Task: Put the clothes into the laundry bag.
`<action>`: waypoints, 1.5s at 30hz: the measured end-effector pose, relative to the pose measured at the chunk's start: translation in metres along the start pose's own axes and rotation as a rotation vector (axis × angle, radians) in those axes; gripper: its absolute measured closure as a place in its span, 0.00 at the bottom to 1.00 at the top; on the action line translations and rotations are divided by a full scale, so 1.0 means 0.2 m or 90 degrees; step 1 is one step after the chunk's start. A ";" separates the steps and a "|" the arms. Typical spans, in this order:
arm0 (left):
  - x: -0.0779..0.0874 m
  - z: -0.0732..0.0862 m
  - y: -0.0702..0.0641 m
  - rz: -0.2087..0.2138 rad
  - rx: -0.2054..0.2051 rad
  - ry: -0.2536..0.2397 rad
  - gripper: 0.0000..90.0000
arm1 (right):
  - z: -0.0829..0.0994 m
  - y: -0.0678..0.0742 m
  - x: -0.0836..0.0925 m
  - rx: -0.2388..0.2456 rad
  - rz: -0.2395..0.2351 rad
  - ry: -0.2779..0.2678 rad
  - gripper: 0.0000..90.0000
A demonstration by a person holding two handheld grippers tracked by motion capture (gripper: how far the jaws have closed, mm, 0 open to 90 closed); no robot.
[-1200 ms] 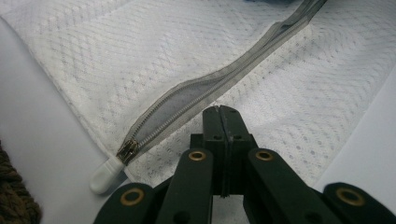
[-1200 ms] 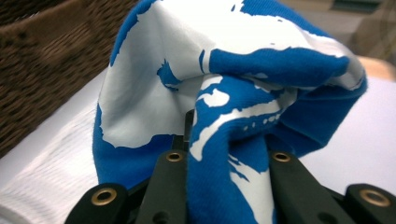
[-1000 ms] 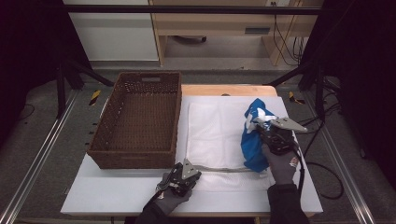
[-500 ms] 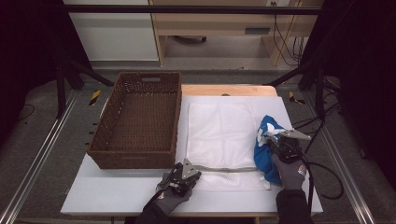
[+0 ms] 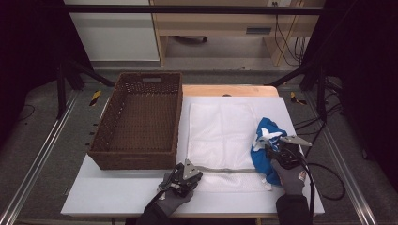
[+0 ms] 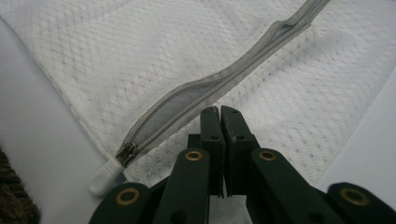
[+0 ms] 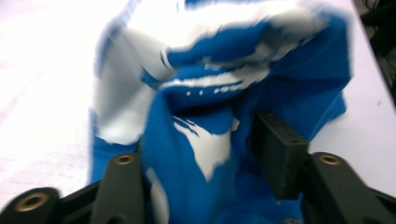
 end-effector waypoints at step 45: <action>-0.02 -0.02 -0.07 0.015 -0.013 0.003 0.96 | 0.15 0.68 0.10 0.139 -0.226 -0.004 0.97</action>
Point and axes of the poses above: each handheld gripper's, and its own axes: x roughly backward along the jaws, z roughly out of its underside, y roughly to its left, the point moved 7 cm from there along -x, roughly forward along the jaws, and after that the axes turned 1 degree about y, right-handed, at the moved point
